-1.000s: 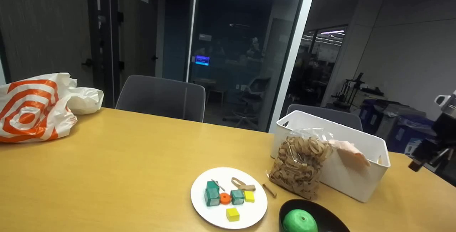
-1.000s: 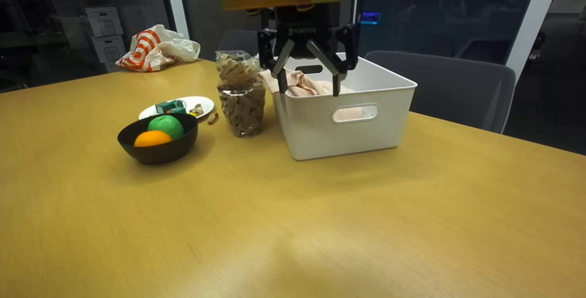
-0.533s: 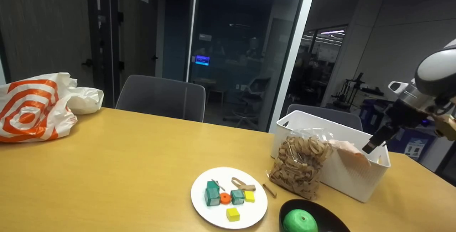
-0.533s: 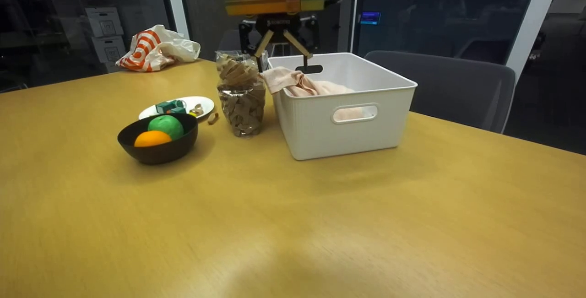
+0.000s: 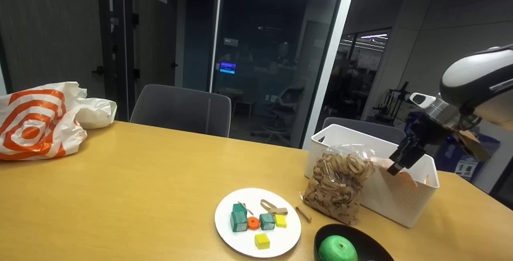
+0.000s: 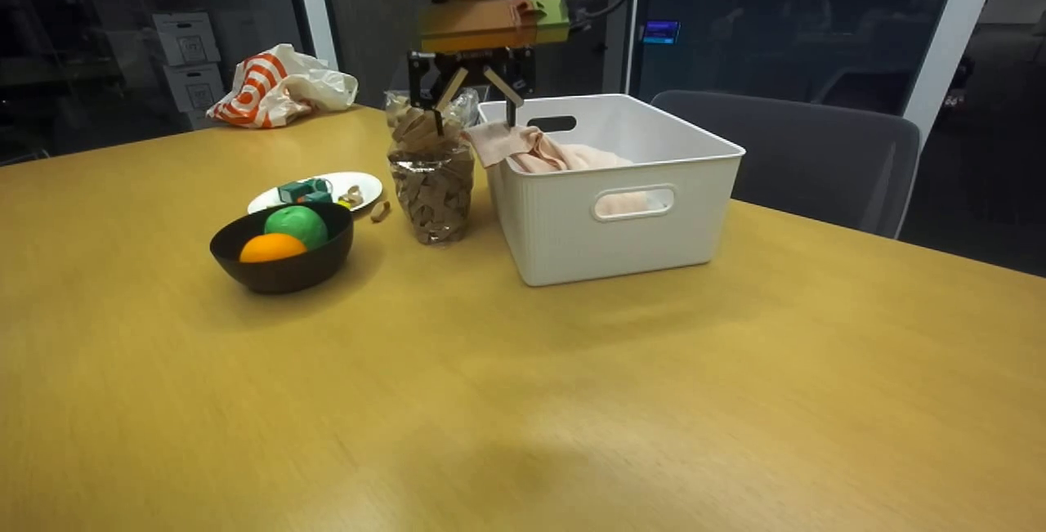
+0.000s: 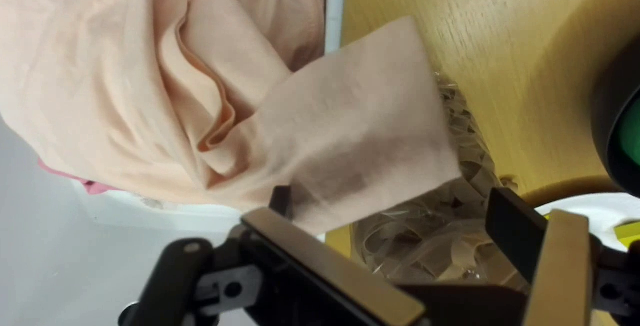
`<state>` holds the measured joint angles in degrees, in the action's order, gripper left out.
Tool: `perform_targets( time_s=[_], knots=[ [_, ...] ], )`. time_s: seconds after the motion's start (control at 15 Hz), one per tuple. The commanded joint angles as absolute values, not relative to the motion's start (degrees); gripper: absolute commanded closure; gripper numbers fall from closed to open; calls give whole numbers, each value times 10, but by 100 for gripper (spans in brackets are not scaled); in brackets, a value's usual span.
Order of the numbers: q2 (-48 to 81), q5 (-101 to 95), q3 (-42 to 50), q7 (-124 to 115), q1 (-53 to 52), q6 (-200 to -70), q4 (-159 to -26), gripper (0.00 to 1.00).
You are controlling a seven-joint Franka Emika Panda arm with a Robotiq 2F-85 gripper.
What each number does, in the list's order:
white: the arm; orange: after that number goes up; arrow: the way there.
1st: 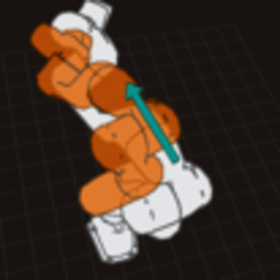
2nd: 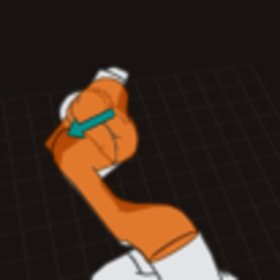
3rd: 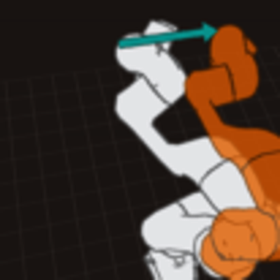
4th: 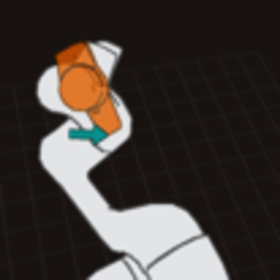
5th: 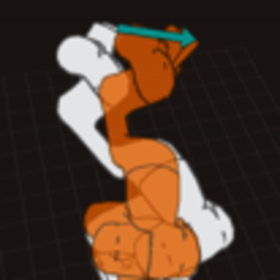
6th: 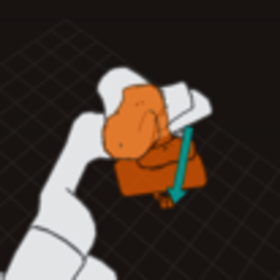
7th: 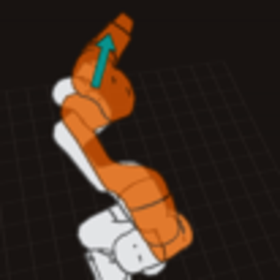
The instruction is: Put some of the items in the basket on the table
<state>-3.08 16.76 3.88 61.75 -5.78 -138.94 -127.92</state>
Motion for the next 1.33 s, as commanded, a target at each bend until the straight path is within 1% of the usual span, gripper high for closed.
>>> perform_targets(
  time_s=[0.0,0.27,0.33,0.4,0.73,0.87,0.93,1.0,1.07,1.2,1.27],
  knots=[
    [6,164,21,670,-45,-1422,-1263,0],
    [16,170,8,716,-36,-1471,-1272,0],
    [15,185,5,725,-34,-1468,-1271,25],
    [13,200,3,733,-31,-1462,-1270,25],
    [5,292,2,762,-19,-1387,-1250,67],
    [6,307,5,761,-14,-1369,-1242,80],
    [7,312,5,761,-11,-1367,-1240,88],
    [8,311,5,759,-9,-1371,-1240,94],
    [8,306,5,757,-8,-1379,-1240,97],
    [9,304,4,757,-6,-1387,-1242,99],
    [7,301,4,754,-6,-1391,-1242,95]
  ],
)
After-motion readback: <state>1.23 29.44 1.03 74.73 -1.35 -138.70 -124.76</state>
